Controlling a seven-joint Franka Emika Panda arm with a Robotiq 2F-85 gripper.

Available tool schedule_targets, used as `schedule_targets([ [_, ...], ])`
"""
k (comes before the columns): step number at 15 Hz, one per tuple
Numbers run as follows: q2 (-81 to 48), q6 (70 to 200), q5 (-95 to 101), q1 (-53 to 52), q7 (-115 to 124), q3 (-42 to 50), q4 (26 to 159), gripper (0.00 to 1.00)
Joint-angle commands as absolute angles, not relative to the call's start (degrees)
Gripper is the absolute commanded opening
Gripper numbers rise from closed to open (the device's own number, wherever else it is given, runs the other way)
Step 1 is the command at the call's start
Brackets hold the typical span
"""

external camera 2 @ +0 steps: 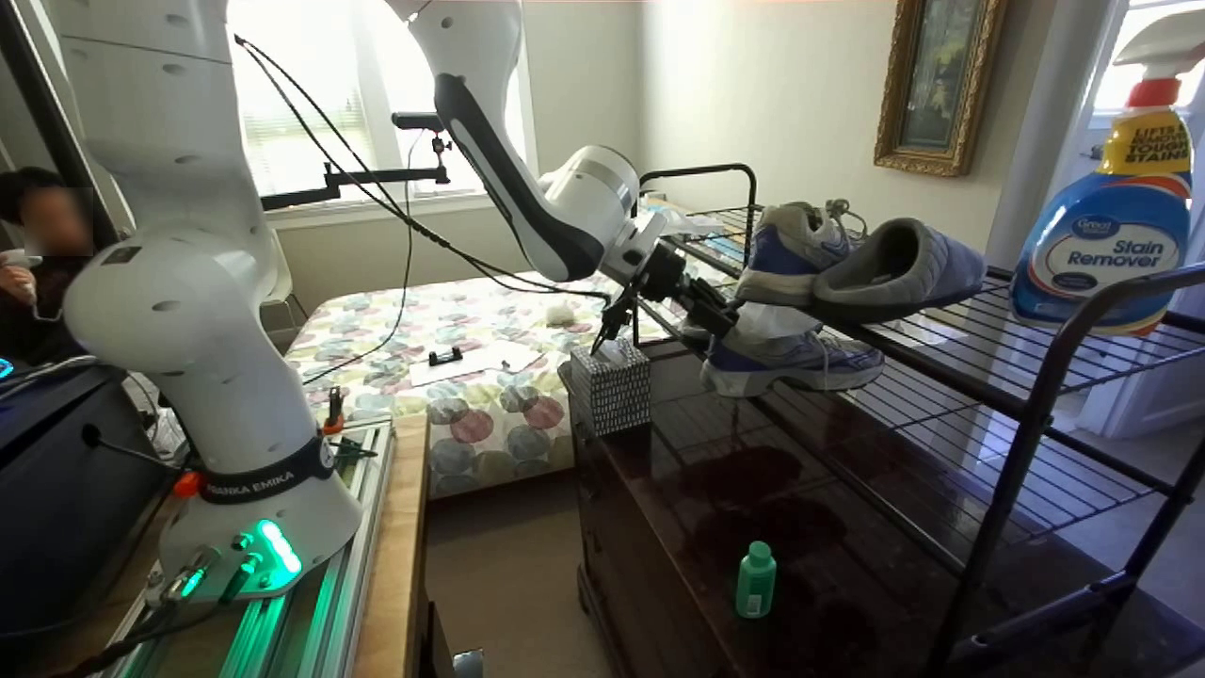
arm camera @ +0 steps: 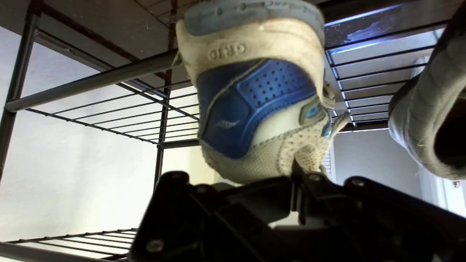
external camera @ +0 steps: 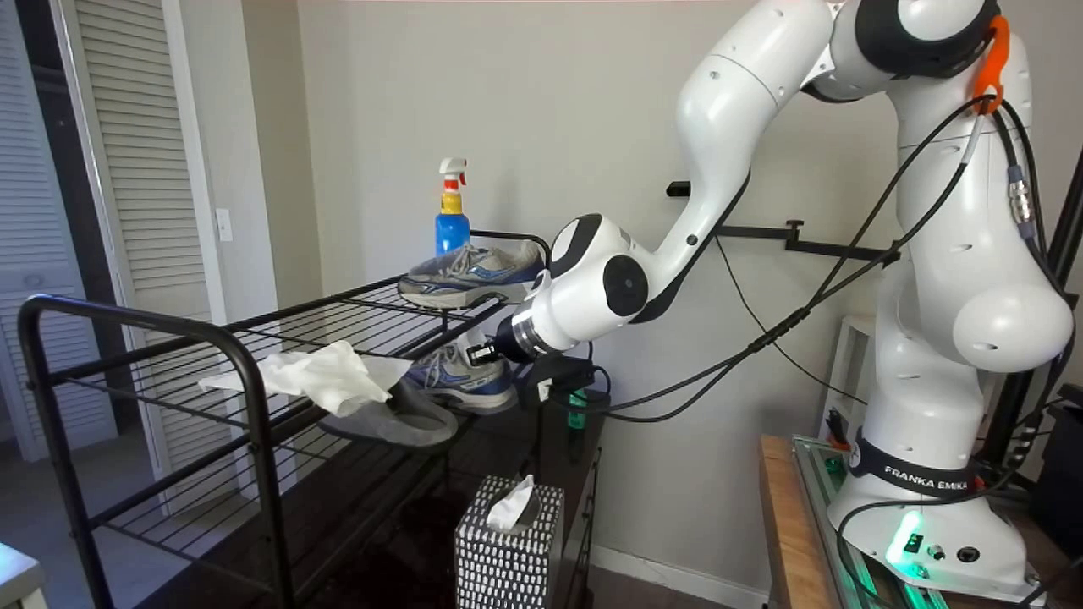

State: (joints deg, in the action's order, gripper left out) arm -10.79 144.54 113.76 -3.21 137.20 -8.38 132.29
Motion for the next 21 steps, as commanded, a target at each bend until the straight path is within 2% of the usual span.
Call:
schedule_targets([
  [1, -9.2, 149.0, 116.2, -1.7, 139.3, -7.6, 131.2, 0.00],
  [9, -8.8, 167.7, 112.7, 2.8, 131.2, -4.5, 128.2, 0.00],
  [17, -5.7, 175.9, 113.5, 4.8, 129.3, -1.7, 129.2, 0.00],
  [21, -4.1, 184.2, 115.1, 5.7, 128.7, -1.0, 129.5, 0.00],
])
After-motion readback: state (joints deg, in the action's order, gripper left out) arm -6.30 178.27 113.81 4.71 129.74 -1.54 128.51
